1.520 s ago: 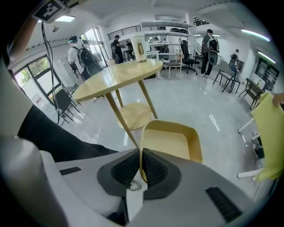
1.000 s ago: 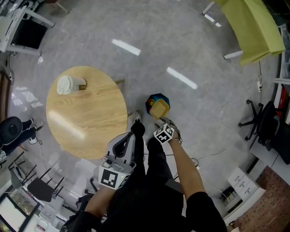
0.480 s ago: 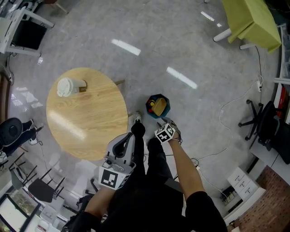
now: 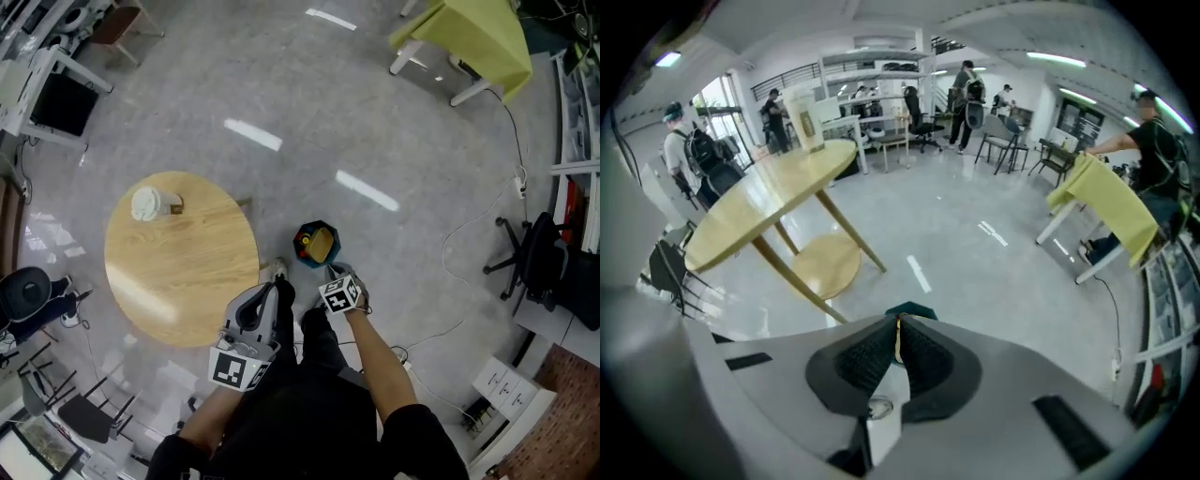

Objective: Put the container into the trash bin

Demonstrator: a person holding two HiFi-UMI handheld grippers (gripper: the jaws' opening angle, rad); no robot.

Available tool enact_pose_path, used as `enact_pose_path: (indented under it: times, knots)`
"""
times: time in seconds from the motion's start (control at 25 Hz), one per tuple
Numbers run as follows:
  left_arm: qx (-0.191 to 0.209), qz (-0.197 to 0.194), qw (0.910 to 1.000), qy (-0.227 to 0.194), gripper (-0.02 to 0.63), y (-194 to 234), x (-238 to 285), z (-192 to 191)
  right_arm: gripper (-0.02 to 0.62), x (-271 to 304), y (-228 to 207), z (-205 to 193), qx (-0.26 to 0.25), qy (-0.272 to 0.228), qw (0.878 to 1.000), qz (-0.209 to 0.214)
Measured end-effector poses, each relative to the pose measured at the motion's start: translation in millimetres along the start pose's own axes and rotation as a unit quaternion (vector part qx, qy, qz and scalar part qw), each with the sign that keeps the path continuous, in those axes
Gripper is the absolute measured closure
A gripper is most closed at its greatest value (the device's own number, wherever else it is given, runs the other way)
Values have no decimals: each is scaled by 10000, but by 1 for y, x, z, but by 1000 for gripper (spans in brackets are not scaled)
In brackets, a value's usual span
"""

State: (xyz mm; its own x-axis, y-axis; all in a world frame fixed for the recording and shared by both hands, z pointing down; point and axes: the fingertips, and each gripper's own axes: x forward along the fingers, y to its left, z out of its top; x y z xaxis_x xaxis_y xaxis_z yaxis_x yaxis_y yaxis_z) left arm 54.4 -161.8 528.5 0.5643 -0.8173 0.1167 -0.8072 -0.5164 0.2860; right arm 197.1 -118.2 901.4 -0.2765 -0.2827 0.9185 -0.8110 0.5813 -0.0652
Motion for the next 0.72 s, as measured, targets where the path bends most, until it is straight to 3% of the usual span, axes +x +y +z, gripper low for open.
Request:
enact_pose_path:
  times: [0.32,0.52,0.72]
  knots:
    - [147,-59,9995,-269,597,-25,-4,45,568,-124,-33,75,560,-1310,9891,-379]
    - [317,-63,9985,-450,597,-37,-11,72,568,-203,-35,109,827,-2044,9741,-504]
    - [401,-28,9977,-551,598,-45,-22,92,568,-272,-22,132,910,-2873,9511,-671]
